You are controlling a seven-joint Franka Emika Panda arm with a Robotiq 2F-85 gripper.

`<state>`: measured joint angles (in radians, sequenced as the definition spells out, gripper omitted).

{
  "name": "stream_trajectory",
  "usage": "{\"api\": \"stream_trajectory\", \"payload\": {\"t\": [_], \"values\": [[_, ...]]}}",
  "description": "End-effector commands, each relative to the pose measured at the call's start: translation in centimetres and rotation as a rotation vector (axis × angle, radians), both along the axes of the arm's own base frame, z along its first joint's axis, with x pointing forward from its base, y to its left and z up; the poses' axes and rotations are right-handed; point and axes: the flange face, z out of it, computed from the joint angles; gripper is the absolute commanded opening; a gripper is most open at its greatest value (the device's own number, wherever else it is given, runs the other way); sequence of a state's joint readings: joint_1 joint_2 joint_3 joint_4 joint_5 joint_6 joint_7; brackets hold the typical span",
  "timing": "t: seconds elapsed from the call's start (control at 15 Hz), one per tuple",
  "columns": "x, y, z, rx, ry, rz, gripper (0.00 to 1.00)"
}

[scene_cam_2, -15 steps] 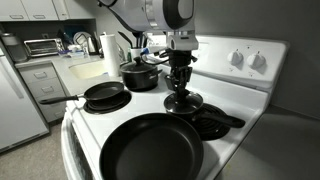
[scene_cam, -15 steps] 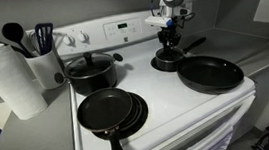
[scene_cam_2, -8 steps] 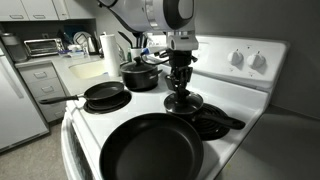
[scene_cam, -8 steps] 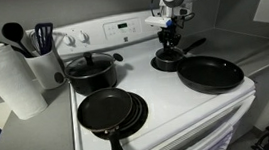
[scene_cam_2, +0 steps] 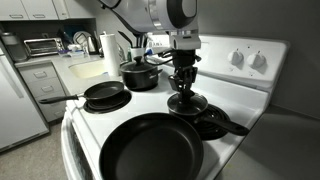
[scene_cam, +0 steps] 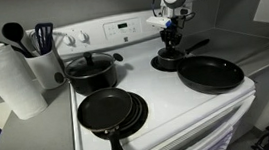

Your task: Place the glass lid on top of the small black pot on the right side of the stove

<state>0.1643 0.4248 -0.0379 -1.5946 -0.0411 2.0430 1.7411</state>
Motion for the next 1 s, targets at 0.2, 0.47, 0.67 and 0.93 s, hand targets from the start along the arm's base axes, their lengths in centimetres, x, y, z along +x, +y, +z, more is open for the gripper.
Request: {"api": "stream_trajectory", "payload": {"t": [0.2, 0.47, 0.67, 0.93], "values": [[-0.1, -2.0, -5.6, -0.054, 0.075, -0.041, 0.15], [-0.4, -1.0, -5.7, -0.032, 0.085, -0.016, 0.59], [-0.4, -0.9, -5.6, -0.045, 0.092, -0.002, 0.79], [-0.5, -0.8, -5.1, -0.06, 0.111, 0.008, 1.0]]}}
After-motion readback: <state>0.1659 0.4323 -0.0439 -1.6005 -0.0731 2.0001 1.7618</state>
